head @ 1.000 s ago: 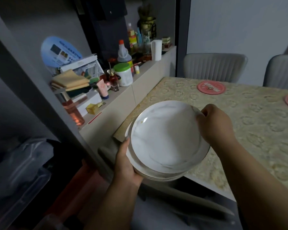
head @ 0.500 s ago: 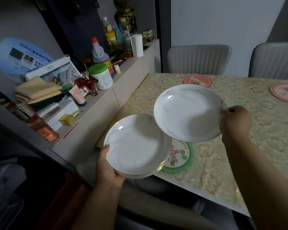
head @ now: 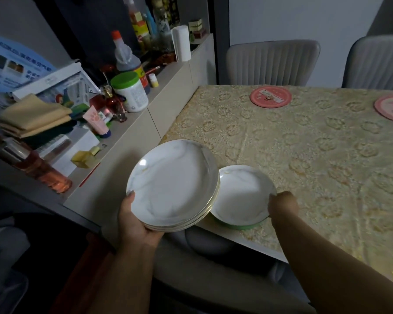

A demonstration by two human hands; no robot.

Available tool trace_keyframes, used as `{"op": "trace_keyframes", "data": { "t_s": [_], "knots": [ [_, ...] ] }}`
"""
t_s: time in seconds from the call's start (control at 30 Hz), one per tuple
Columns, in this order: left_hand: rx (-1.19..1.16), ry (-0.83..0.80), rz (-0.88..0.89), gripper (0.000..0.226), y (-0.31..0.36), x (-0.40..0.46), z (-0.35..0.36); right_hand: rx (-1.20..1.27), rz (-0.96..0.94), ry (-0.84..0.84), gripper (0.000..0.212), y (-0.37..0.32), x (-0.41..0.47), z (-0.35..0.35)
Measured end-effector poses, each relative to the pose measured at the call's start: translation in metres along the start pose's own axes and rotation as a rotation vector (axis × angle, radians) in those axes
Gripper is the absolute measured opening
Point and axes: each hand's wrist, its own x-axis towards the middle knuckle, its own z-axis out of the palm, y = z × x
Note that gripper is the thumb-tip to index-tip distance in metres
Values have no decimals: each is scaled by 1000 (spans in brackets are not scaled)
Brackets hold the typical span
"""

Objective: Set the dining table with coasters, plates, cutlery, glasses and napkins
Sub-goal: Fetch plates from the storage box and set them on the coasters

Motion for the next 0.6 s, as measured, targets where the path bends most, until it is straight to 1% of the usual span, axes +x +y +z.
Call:
{"op": "trace_keyframes", "data": {
  "t_s": [0.07,0.13,0.2,0.23,0.27,0.33,0.37,0.4,0.47,0.5,0.53,0.6],
  "knots": [
    [21,-38,-18,45,-3,1,2,-24,23,-47,30,4,4,5],
    [50,-57,-14,45,-6,2,3,-29,37,-55,31,7,7,6],
    [67,-57,-15,45,-10,2,5,-116,21,-59,35,5,6,2],
    [74,-58,-21,44,-11,3,7,-158,-11,-32,39,1,4,-3],
    [83,-62,-28,44,-14,3,10,-153,-67,32,44,-5,1,-9],
    [104,-86,-36,41,-19,2,18,-7,-210,179,48,-27,-13,-26],
    [110,-101,-42,41,-22,2,23,105,-286,186,49,-40,-24,-36],
    [112,-117,-55,41,-26,1,29,242,-348,139,51,-53,-34,-45],
    [121,-149,-92,42,-34,0,40,468,-399,-24,54,-72,-59,-64],
    [134,-164,-107,42,-38,-1,44,483,-416,-62,54,-77,-70,-73],
    [148,-173,-121,42,-42,-2,49,432,-441,-51,51,-78,-78,-79],
    [179,-195,-148,42,-51,-4,60,261,-481,54,37,-76,-89,-94]
  ]
}}
